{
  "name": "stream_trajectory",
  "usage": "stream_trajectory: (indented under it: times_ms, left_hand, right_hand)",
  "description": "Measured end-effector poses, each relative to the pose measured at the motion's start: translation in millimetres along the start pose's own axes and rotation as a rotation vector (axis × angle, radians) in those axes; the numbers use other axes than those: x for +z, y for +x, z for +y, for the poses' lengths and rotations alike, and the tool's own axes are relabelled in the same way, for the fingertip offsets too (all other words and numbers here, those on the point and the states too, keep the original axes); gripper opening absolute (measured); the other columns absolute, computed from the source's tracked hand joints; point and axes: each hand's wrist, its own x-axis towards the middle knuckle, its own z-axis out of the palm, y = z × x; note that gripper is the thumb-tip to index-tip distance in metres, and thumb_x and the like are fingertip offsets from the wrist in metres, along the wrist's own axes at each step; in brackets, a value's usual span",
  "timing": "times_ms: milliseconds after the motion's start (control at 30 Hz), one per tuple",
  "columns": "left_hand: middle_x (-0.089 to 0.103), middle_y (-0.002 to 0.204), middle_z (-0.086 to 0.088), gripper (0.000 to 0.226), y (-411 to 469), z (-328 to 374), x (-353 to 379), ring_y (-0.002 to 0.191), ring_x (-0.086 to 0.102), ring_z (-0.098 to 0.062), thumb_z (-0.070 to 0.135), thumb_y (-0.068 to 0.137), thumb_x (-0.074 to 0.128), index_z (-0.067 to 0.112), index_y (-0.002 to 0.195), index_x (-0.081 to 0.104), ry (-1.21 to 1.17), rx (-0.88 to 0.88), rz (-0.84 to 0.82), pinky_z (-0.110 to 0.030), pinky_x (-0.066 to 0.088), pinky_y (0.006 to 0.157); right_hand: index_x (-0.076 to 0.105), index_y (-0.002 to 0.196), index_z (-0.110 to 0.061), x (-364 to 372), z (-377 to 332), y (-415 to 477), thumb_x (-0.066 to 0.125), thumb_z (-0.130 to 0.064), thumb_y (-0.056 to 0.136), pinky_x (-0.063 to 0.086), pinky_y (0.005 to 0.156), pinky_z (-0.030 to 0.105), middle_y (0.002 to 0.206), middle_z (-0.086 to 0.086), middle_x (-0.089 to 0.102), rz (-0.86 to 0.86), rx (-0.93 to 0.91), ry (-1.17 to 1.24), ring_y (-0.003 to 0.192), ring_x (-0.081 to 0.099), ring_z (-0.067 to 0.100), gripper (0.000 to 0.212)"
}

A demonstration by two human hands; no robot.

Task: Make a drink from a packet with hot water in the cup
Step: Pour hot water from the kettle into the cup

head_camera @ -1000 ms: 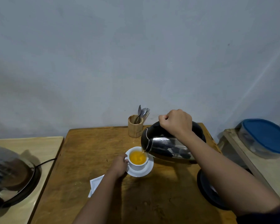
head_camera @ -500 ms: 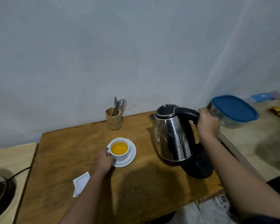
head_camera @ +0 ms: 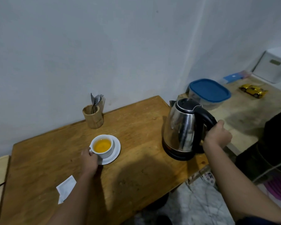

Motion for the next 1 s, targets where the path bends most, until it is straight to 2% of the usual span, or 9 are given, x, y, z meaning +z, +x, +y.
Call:
stream_trajectory:
  times_ms: [133, 267, 367, 500, 633, 767, 867, 933, 1000]
  left_hand:
    - [0.051, 0.125, -0.026, 0.03, 2, -2, 1, 0.11, 0.051, -0.04, 0.005, 0.091, 0.039, -0.005, 0.116, 0.052, 0.007, 0.004, 0.017, -0.05, 0.044, 0.093]
    - [0.05, 0.125, -0.025, 0.029, 2, -3, 2, 0.11, 0.051, -0.039, 0.005, 0.091, 0.039, -0.005, 0.115, 0.053, -0.005, 0.009, 0.018, -0.05, 0.044, 0.093]
    - [0.049, 0.125, -0.024, 0.029, 3, -4, 1, 0.11, 0.05, -0.039, 0.007, 0.091, 0.039, -0.004, 0.115, 0.053, 0.007, 0.01, 0.008, -0.051, 0.043, 0.094]
    - [0.05, 0.121, -0.026, 0.028, 4, -5, 0, 0.109, 0.049, -0.042, 0.006, 0.091, 0.038, -0.007, 0.112, 0.053, 0.021, 0.027, 0.009, -0.053, 0.042, 0.093]
    - [0.05, 0.122, -0.025, 0.029, 3, -4, -1, 0.109, 0.051, -0.04, 0.006, 0.092, 0.038, -0.006, 0.114, 0.053, 0.022, 0.026, 0.001, -0.051, 0.044, 0.092]
    - [0.05, 0.122, -0.025, 0.029, 4, -3, -2, 0.108, 0.05, -0.039, 0.006, 0.091, 0.038, -0.004, 0.114, 0.054, 0.022, 0.041, -0.013, -0.051, 0.043, 0.092]
    - [0.051, 0.122, -0.025, 0.029, 4, -4, -2, 0.107, 0.051, -0.039, 0.007, 0.092, 0.038, -0.004, 0.115, 0.054, 0.018, 0.04, -0.017, -0.05, 0.044, 0.091]
    - [0.052, 0.123, -0.024, 0.03, 4, -4, -3, 0.109, 0.052, -0.038, 0.007, 0.092, 0.039, -0.002, 0.117, 0.053, 0.013, 0.022, -0.025, -0.05, 0.045, 0.092]
    - [0.052, 0.125, -0.023, 0.031, 4, -3, -3, 0.11, 0.052, -0.037, 0.007, 0.092, 0.039, 0.0, 0.119, 0.052, 0.004, 0.008, -0.038, -0.05, 0.045, 0.093]
  right_hand:
    - [0.043, 0.048, -0.011, -5, 12, 8, 0.045, -0.031, 0.082, 0.036, 0.059, 0.036, 0.055, 0.006, 0.047, 0.047, 0.049, 0.058, 0.065, 0.048, 0.027, 0.039]
    - [0.047, 0.055, -0.008, -9, 22, 14, 0.043, -0.028, 0.086, 0.032, 0.05, 0.032, 0.069, 0.012, 0.052, 0.025, 0.03, 0.062, 0.066, 0.046, 0.025, 0.038]
    - [0.047, 0.058, -0.005, -12, 26, 15, 0.042, -0.025, 0.089, 0.031, 0.045, 0.03, 0.061, 0.007, 0.047, 0.028, 0.022, 0.091, 0.056, 0.042, 0.022, 0.038]
    - [0.037, 0.05, -0.015, -15, 31, 18, 0.042, -0.021, 0.089, 0.027, 0.045, 0.029, 0.055, -0.002, 0.038, 0.006, 0.027, 0.156, 0.048, 0.034, 0.011, 0.039]
    - [0.032, 0.05, -0.015, -18, 32, 21, 0.039, -0.015, 0.091, 0.027, 0.033, 0.012, 0.054, 0.0, 0.035, -0.036, -0.017, 0.191, 0.046, 0.034, 0.011, 0.041]
    - [0.029, 0.05, -0.015, -20, 39, 23, 0.035, -0.014, 0.093, 0.025, 0.034, 0.013, 0.052, 0.003, 0.029, -0.063, -0.112, 0.137, 0.033, 0.037, 0.005, 0.044]
    - [0.033, 0.052, -0.018, -22, 49, 27, 0.033, -0.017, 0.096, 0.029, 0.046, 0.021, 0.054, 0.002, 0.032, -0.114, -0.251, 0.047, 0.047, 0.032, 0.009, 0.044]
    - [0.046, 0.061, -0.016, -24, 51, 26, 0.032, -0.017, 0.098, 0.034, 0.05, 0.01, 0.062, 0.0, 0.04, -0.199, -0.393, 0.02, 0.056, 0.036, 0.011, 0.039]
    - [0.06, 0.086, -0.005, -26, 48, 25, 0.033, -0.014, 0.098, 0.035, 0.058, 0.003, 0.079, 0.005, 0.053, -0.242, -0.549, -0.041, 0.071, 0.047, 0.015, 0.031]
